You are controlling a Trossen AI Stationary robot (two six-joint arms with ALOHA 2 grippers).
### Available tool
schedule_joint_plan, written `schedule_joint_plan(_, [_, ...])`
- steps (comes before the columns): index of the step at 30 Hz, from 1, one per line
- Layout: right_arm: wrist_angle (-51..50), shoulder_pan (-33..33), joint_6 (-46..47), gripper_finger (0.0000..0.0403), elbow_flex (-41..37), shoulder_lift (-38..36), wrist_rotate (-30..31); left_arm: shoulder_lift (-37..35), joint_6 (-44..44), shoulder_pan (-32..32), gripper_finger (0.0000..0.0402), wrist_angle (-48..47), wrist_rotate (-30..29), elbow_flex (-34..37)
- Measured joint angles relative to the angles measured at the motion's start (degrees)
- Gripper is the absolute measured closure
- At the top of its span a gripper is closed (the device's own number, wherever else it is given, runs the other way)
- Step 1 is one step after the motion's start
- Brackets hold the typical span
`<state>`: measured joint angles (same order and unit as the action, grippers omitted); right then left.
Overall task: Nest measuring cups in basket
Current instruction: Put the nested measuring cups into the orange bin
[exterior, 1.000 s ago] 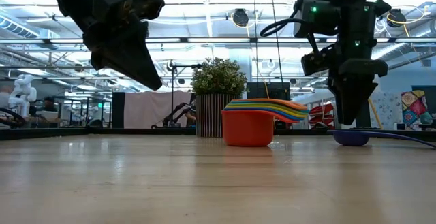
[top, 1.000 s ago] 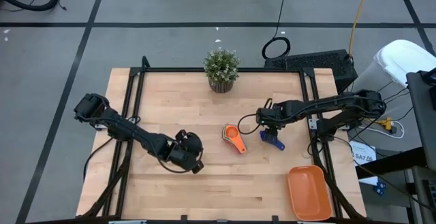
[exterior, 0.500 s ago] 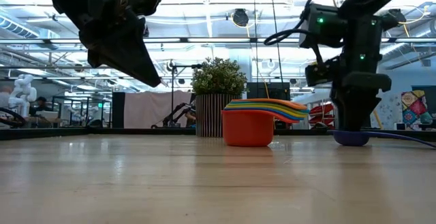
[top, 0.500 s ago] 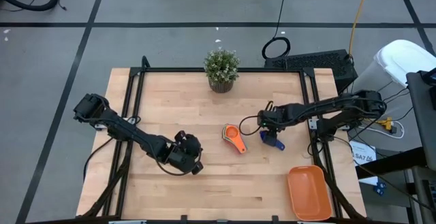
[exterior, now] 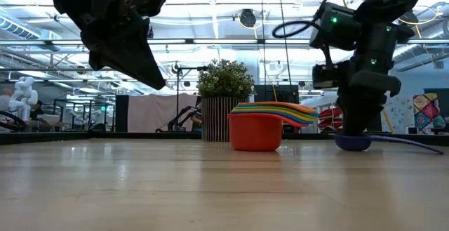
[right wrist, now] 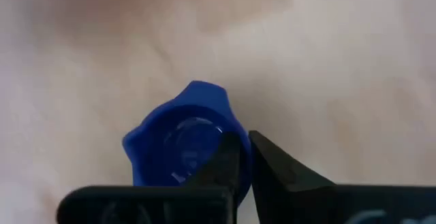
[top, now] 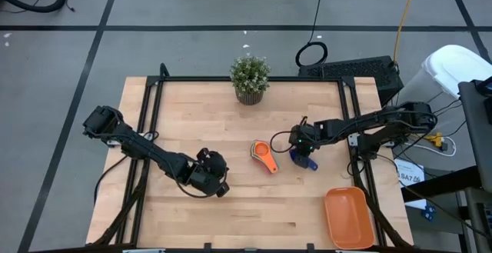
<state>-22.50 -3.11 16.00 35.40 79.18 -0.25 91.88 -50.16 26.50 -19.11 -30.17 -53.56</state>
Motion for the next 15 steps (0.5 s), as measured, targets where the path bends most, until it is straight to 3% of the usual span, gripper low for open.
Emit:
schedule_joint_plan(7, [0.20,1.84,2.84,0.0400,2.24,0.23,2.07,0.00,-0.05,0.22,0.0394,-0.44,0.02,0.00])
schedule_joint_plan(15, [-11.86,5.79,3.95,0.0402,15.00,0.22,9.24,0.00,0.81,0.16,0.0394,-0.44,0.00,0.00])
